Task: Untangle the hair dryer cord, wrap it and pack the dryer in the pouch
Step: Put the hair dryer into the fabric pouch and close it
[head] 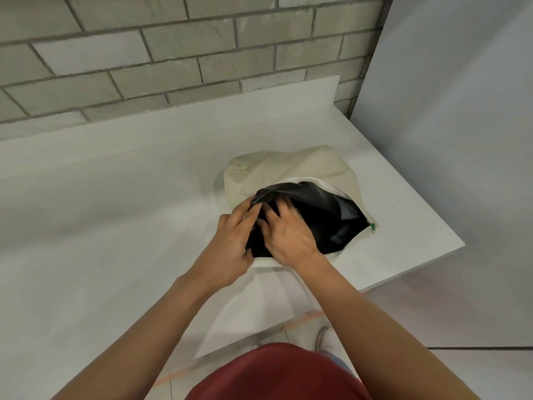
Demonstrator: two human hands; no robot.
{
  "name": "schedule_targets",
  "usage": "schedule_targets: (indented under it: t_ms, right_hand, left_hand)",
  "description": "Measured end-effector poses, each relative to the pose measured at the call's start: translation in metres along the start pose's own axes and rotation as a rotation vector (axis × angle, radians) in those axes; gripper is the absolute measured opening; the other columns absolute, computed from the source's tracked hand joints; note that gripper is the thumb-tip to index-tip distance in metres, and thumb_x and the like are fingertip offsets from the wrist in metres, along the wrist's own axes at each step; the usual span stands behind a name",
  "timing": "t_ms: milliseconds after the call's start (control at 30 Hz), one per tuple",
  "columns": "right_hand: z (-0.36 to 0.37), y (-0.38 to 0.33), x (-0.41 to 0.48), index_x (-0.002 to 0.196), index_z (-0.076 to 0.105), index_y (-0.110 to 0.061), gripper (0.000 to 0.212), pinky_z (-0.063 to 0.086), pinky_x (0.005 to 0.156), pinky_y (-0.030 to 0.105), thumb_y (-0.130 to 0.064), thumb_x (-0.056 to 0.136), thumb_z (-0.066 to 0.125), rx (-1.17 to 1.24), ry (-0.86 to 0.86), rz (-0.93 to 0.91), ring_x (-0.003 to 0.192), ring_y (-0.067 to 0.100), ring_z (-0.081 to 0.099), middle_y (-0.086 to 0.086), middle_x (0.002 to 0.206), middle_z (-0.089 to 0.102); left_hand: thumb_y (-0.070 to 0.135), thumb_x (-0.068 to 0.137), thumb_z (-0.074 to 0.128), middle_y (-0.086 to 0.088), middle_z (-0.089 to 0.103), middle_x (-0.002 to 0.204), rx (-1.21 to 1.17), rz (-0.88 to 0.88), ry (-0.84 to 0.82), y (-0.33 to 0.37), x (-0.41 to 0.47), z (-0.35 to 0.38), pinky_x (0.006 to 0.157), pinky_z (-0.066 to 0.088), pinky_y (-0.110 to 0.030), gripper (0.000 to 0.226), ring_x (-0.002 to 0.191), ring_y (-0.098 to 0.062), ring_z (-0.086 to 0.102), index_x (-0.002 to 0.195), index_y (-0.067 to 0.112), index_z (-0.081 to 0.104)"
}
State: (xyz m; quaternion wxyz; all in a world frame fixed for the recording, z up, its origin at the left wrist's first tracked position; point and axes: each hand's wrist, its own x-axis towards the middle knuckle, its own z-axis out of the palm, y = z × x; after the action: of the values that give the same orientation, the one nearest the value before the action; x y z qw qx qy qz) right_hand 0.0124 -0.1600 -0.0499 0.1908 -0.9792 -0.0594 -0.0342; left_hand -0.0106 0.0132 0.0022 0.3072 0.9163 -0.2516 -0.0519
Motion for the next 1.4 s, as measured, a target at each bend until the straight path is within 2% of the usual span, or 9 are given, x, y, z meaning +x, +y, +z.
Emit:
schedule_targets:
  t_ms: [233,367,500,667,800,967,1067,1233,1400]
  right_hand:
    - [-0.002,-0.011,0.019,0.162,0.027,-0.034,0.056,0.016,0.126,0.061,-0.050,0.109,0.034,-0.039,-0.216,0.038,0.158,0.027,0.013,0.001,0.170,0.016]
    - [-0.013,-0.003,-0.001,0.162,0.033,-0.026,0.057,0.018,0.129,0.049,-0.047,0.109,0.041,0.103,-0.245,-0.041,0.159,0.025,0.013,0.002,0.173,0.017]
    - [-0.047,0.034,-0.047,0.130,0.071,-0.017,0.030,0.048,0.108,0.035,-0.018,0.102,0.060,0.291,0.068,-0.233,0.125,0.020,0.060,-0.002,0.136,0.066]
    - [-0.087,0.116,-0.077,0.134,0.064,-0.017,0.067,0.051,0.099,0.034,0.019,0.078,0.055,0.269,0.424,0.012,0.127,0.023,0.056,-0.002,0.140,0.055]
    - [-0.086,0.153,-0.071,0.148,0.039,-0.027,0.082,0.049,0.105,0.036,0.005,0.082,0.074,0.292,0.142,0.107,0.140,0.020,0.044,-0.008,0.161,0.028]
    - [-0.078,0.157,-0.067,0.115,0.074,-0.016,0.033,0.054,0.094,0.029,0.000,0.086,0.078,0.177,0.223,-0.084,0.107,0.017,0.067,-0.003,0.119,0.066]
    - [-0.088,0.158,-0.070,0.108,0.079,-0.016,0.031,0.044,0.089,0.005,0.006,0.086,0.078,0.233,0.297,0.001,0.097,-0.002,0.065,-0.009,0.104,0.072]
    - [-0.115,0.165,-0.070,0.107,0.081,-0.020,0.029,0.055,0.091,0.022,0.000,0.087,0.080,0.402,0.265,0.007,0.098,0.007,0.071,-0.013,0.104,0.076]
    - [-0.132,0.166,-0.069,0.105,0.078,-0.032,0.035,0.050,0.090,0.012,0.000,0.090,0.077,0.482,0.255,0.017,0.097,0.004,0.072,-0.022,0.104,0.075]
  left_hand:
    - [-0.005,0.087,0.059,-0.003,0.008,0.169,0.070,-0.145,0.002,-0.022,0.009,-0.005,0.104,0.035,-0.028,0.094,0.136,-0.030,0.032,0.162,0.035,0.019]
    - [-0.007,0.086,0.056,-0.004,0.024,0.164,0.033,-0.201,-0.031,-0.034,0.013,-0.013,0.106,0.034,-0.029,0.099,0.141,-0.030,0.033,0.163,0.038,0.012]
    - [-0.008,0.086,0.058,-0.001,0.041,0.151,0.028,-0.187,0.008,-0.037,0.018,-0.018,0.100,0.035,-0.022,0.091,0.132,-0.024,0.046,0.162,0.027,0.023]
    - [-0.005,0.085,0.068,-0.002,0.046,0.147,0.035,-0.140,0.090,-0.041,0.020,-0.023,0.102,0.033,-0.018,0.083,0.131,-0.022,0.049,0.157,0.021,0.038]
    - [-0.006,0.083,0.070,-0.005,0.047,0.147,0.002,-0.145,0.118,-0.039,0.022,-0.022,0.103,0.032,-0.018,0.082,0.130,-0.023,0.051,0.156,0.021,0.042]
    - [0.013,0.089,0.077,0.001,0.047,0.146,-0.050,-0.169,0.136,-0.033,0.018,-0.021,0.101,0.040,-0.025,0.067,0.127,-0.021,0.054,0.148,0.032,0.052]
    - [0.025,0.093,0.074,0.014,0.053,0.135,-0.242,-0.198,0.210,-0.025,0.013,-0.027,0.085,0.049,-0.025,0.036,0.111,-0.006,0.060,0.123,0.042,0.069]
    - [0.003,0.089,0.073,0.022,0.060,0.119,-0.443,-0.358,0.376,-0.023,0.005,-0.037,0.072,0.053,-0.023,0.045,0.087,-0.001,0.062,0.112,0.037,0.055]
    - [0.000,0.086,0.072,0.008,0.067,0.093,-0.197,-0.334,0.499,-0.034,0.003,-0.048,0.069,0.047,-0.010,0.029,0.077,-0.004,0.062,0.095,0.027,0.071]
